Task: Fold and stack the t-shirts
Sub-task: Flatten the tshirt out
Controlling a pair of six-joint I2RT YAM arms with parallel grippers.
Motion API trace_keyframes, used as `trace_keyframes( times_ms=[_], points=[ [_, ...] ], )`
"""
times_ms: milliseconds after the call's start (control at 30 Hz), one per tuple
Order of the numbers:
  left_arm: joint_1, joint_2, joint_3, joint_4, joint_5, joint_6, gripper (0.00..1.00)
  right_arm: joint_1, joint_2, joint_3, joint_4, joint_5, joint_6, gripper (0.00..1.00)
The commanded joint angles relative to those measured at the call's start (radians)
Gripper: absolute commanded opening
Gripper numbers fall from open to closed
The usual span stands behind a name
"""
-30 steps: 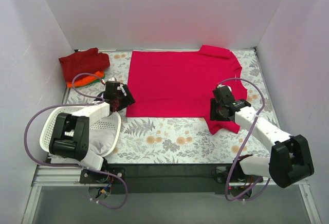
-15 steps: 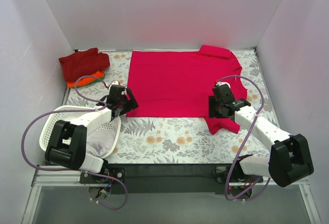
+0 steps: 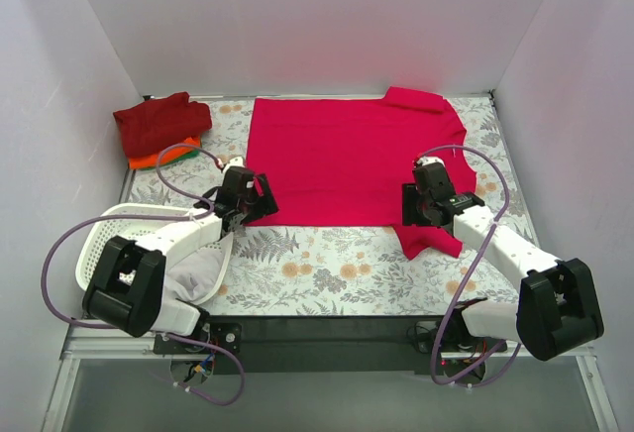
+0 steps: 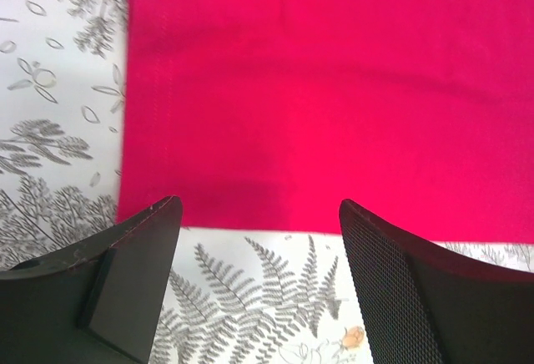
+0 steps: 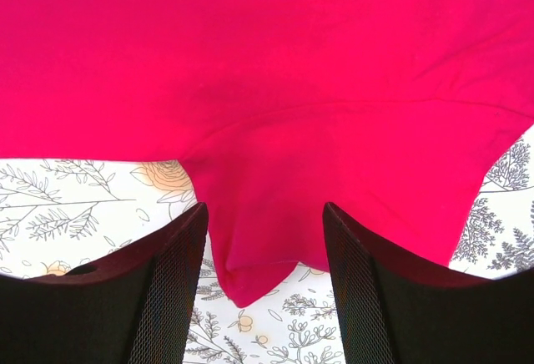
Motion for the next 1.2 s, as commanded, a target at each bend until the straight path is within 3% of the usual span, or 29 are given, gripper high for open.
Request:
trace_keyframes(
  times_ms=[0,167,500,1033,1167],
  points=[
    [-0.033,-0.075,0.008,-0.038,-0.016,-0.006,0.7,-0.007,-0.006,-0.01,0.038,-0.013,-0.006,0.52],
    [-0.061,-0.087,0.002,-0.116,-0.014,-0.051,0.7,-0.007,0.002,-0.011,0.045,-0.016,-0.005,0.53],
    [-0.064,-0.148,-0.026,-0.242,-0.138,-0.102,0.71,-0.005,0.014,-0.019,0.055,-0.03,-0.005,0.53],
    [-0.064,0.006,0.004,-0.176,-0.227,-0.087,0.69,-0.007,-0.017,-0.048,0.064,-0.041,-0.005,0.53],
    [-0.064,0.028,0.008,-0.158,-0.233,-0.094,0.63,-0.007,-0.024,-0.062,0.067,-0.038,-0.006,0.53]
  ],
)
